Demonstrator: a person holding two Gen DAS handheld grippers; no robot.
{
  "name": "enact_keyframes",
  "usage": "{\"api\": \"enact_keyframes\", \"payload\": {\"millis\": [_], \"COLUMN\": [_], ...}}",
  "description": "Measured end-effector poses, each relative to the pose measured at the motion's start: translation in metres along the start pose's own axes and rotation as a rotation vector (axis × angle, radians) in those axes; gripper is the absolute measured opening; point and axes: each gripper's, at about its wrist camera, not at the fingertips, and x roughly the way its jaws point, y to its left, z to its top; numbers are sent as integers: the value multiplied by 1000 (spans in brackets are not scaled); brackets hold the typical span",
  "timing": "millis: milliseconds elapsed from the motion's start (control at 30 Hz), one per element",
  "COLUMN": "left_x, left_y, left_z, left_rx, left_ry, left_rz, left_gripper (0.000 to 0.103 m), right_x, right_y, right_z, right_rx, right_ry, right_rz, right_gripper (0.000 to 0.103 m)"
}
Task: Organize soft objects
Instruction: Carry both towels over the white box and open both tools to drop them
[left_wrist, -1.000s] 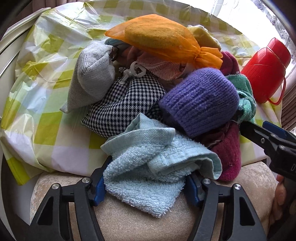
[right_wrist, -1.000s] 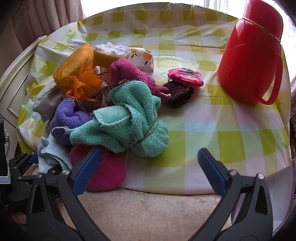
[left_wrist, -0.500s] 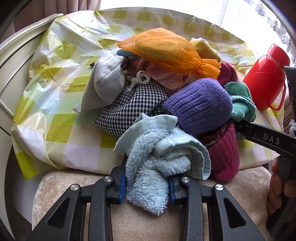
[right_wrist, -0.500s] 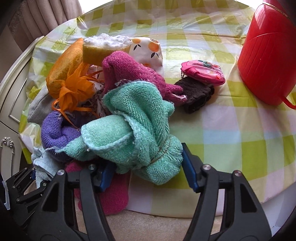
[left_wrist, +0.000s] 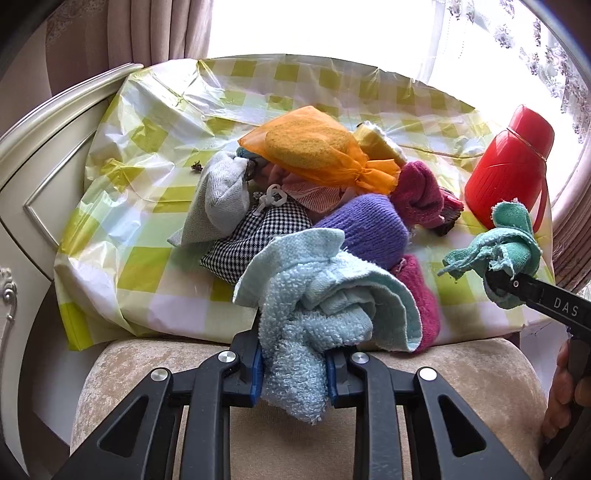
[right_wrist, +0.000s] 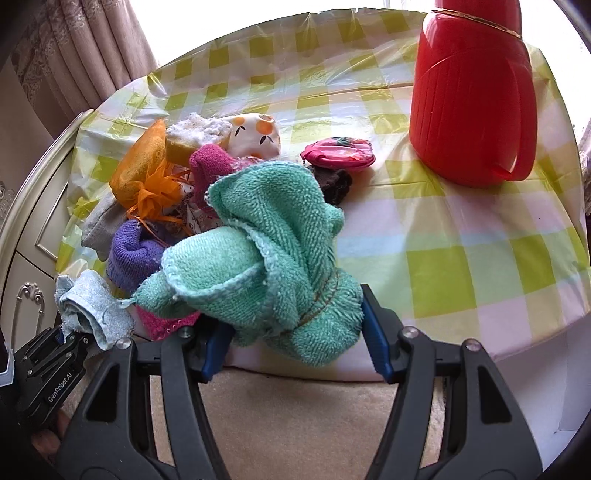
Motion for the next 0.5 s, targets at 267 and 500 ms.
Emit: {"api": "enact_keyframes", "payload": {"millis": [267,500], "left_x": [-22,-33], "left_y": [-53,-118], "left_z": [-1,-2], "left_rx": [125,253], "left_ry": [-50,-39], "left_rz": [-113,-243], "left_gripper": [26,26], "right_x": [-41,-71], "right_y": [-42,-92], "right_z": [-21,-48], "right_rx": [32,103], "right_ry": [-44,-47], "right_rz": [-85,-160], "right_gripper": [66,66]}}
